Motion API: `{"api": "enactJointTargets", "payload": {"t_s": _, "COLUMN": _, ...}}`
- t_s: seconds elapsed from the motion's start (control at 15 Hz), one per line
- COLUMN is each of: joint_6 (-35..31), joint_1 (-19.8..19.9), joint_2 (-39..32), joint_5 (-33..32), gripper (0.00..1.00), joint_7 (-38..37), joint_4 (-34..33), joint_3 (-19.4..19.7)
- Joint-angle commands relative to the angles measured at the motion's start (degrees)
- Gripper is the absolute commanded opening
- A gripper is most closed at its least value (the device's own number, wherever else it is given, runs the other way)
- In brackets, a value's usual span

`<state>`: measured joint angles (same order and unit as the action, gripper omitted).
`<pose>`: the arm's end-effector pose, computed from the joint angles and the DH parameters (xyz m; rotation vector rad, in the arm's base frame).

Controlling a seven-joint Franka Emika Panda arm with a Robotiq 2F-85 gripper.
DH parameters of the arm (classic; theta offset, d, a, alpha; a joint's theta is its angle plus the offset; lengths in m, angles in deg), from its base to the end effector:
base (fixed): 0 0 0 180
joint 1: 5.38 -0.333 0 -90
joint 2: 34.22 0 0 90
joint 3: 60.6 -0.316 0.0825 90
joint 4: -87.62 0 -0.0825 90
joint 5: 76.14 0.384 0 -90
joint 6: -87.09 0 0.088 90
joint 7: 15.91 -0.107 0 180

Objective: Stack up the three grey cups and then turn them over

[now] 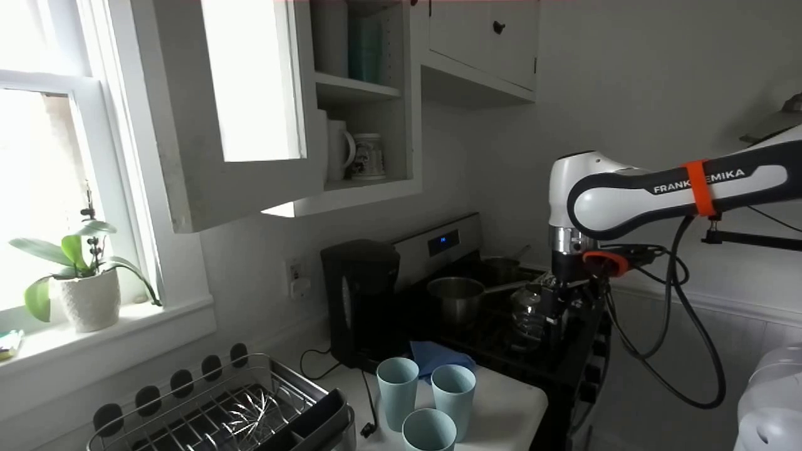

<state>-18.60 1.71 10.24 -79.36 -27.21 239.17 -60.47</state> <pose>0.3112 -0.0439 0.4733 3.0520 -0.4717 -0.0348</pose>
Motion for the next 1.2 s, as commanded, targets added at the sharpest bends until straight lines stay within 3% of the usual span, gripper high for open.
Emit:
{"api": "enactJointTargets", "payload": {"t_s": 0.0, "joint_6": -5.03, "joint_1": -2.37, "joint_2": -5.76, "joint_5": 4.18, "gripper": 1.00, "joint_7": -0.22, "joint_4": -2.21, "joint_3": -0.27}}
{"api": "enactJointTargets", "payload": {"t_s": 0.53, "joint_6": -15.82, "joint_1": -9.12, "joint_2": -14.71, "joint_5": 10.71, "gripper": 1.00, "joint_7": -0.09, "joint_4": -4.04, "joint_3": -3.48}}
{"api": "enactJointTargets", "payload": {"t_s": 0.87, "joint_6": -21.08, "joint_1": -10.99, "joint_2": -21.52, "joint_5": 10.05, "gripper": 1.00, "joint_7": -0.27, "joint_4": -6.28, "joint_3": -5.85}}
{"api": "enactJointTargets", "payload": {"t_s": 1.13, "joint_6": -25.87, "joint_1": -12.66, "joint_2": -26.57, "joint_5": 12.43, "gripper": 1.00, "joint_7": 1.19, "joint_4": -7.41, "joint_3": -5.51}}
